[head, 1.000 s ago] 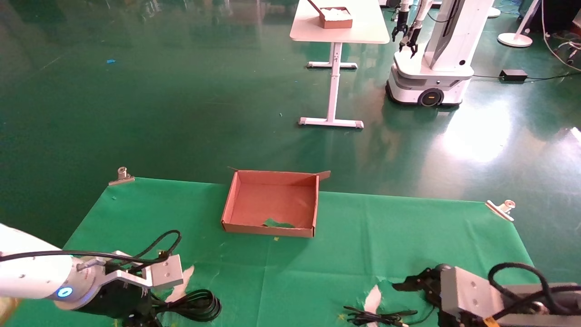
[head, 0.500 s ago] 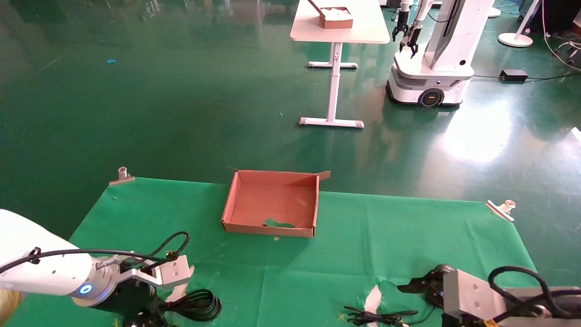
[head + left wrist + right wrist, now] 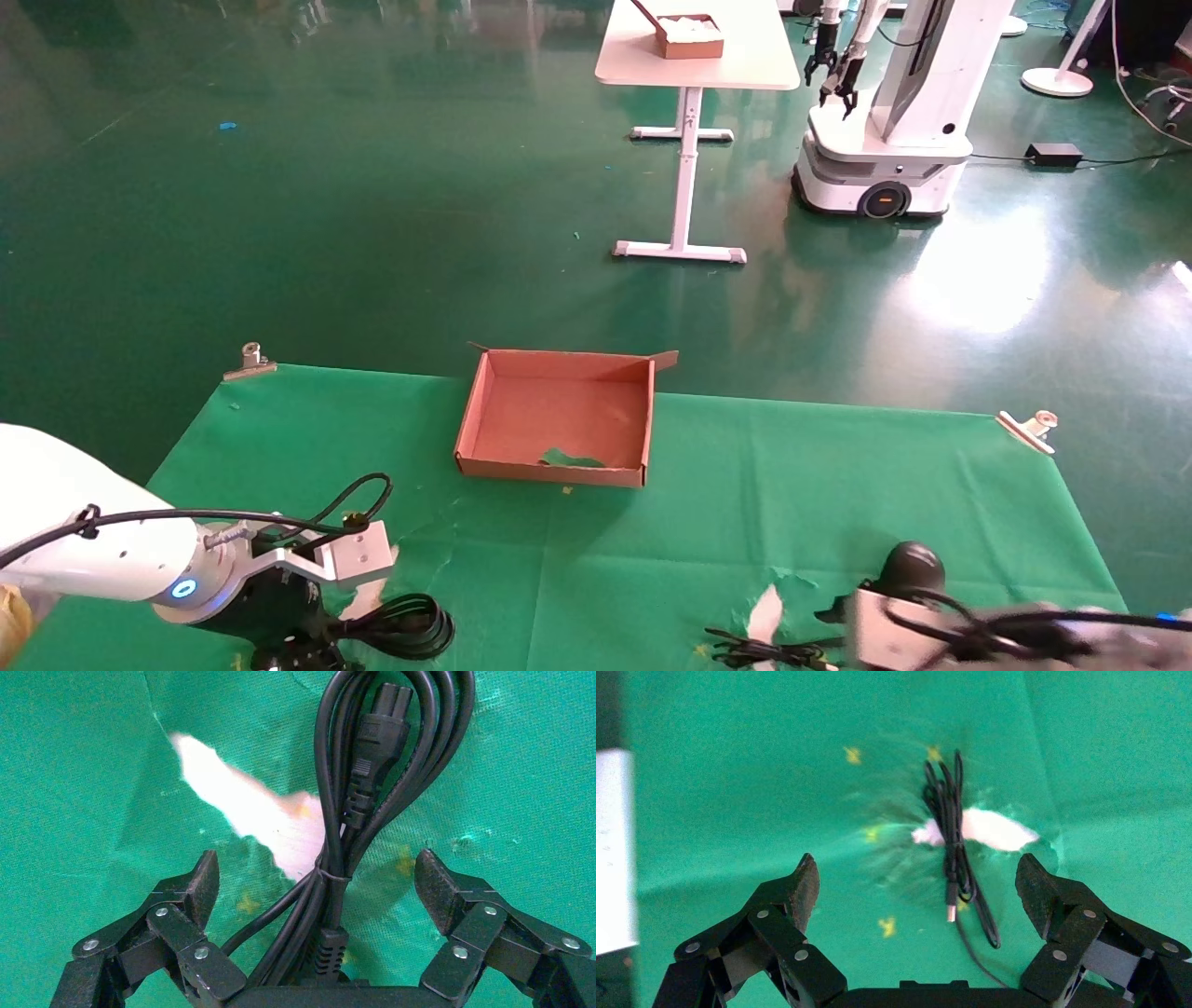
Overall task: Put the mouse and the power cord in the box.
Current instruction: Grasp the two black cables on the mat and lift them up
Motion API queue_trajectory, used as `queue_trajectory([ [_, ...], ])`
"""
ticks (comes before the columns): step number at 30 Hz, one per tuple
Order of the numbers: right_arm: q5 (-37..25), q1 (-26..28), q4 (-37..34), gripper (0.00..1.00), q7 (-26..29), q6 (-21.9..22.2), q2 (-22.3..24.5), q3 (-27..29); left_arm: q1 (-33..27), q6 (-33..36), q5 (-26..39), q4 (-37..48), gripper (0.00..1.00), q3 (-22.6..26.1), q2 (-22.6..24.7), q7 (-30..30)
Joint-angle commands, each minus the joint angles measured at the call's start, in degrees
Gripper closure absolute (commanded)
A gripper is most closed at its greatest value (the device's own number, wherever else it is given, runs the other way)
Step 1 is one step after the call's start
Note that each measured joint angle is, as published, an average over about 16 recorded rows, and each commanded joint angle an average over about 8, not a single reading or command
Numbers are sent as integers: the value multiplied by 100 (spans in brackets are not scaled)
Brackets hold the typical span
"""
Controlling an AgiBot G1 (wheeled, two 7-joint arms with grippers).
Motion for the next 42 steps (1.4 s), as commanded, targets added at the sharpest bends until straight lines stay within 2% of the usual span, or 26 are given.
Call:
queue_trajectory([
  [1,-427,110,-77,0,167,76,-249,-175,-1,0,0,4,0,0,1,3],
  [8,-1250,740,-1128,0,310,23,-1115,-604,-3,-1,-1,10,0,0,3,6],
  [14,-1620,1016,-1645,0,244,49,-1426,-780,-4,-2,0,12,0,1,4,7],
  [15,-1661,1043,-1696,0,234,56,-1462,-799,-4,-3,0,13,4,1,4,8],
  [16,-1691,1064,-1730,5,222,61,-1490,-813,-5,-4,1,14,13,1,4,8],
  [17,-1718,1080,-1757,14,210,65,-1513,-825,-6,-5,2,15,25,2,5,8],
  [22,-1776,1118,-1823,76,197,71,-1566,-856,-7,-8,4,18,87,2,5,8],
  [23,-1770,1115,-1817,89,197,71,-1560,-854,-7,-7,4,18,96,2,5,8],
  [24,-1763,1112,-1810,96,198,71,-1553,-852,-6,-7,4,18,100,2,5,8],
  [25,-1747,1103,-1794,100,199,70,-1539,-844,-6,-6,3,17,100,1,4,8],
  [42,-1696,1097,-1776,100,185,44,-1528,-830,-4,-4,-1,18,100,-1,3,9],
])
